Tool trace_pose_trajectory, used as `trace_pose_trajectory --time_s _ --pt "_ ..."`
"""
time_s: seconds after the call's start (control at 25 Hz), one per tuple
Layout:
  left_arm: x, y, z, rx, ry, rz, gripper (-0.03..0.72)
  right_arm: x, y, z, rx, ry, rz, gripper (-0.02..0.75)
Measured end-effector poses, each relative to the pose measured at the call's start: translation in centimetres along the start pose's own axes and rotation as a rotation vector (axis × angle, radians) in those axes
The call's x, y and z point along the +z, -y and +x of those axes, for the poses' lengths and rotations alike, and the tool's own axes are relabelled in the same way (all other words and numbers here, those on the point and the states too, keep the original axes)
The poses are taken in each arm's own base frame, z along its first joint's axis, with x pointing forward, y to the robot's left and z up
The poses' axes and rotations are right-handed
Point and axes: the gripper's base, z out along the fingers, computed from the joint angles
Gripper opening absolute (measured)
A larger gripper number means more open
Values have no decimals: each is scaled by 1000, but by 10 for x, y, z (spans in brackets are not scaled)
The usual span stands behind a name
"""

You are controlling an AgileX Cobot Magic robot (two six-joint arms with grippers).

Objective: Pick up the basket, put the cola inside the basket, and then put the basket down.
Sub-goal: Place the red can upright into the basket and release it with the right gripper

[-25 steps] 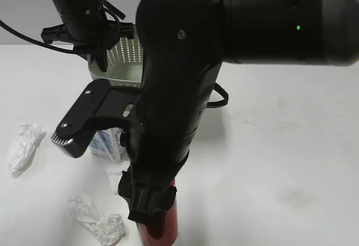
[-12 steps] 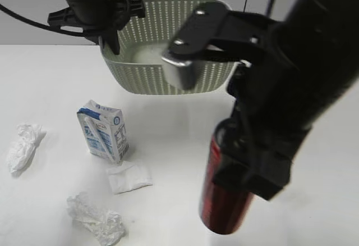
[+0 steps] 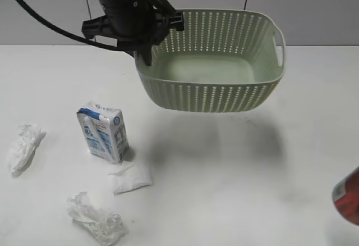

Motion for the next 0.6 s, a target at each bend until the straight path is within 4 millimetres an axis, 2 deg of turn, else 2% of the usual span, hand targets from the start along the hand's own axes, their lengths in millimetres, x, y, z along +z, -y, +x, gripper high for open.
trace_pose_trajectory --time_s 0.12,0.32,0.44,0.6 --pt "1 10 10 3 -42 -6 3 -12 18 14 88 29 79 498" --pt "23 17 38 1 -129 -54 3 -9 39 21 188 -23 135 498" --pt "37 24 56 19 -165 -53 3 -7 48 16 228 -44 143 498" --pt "41 32 61 23 -151 -22 3 -24 69 -1 326 0 183 498"
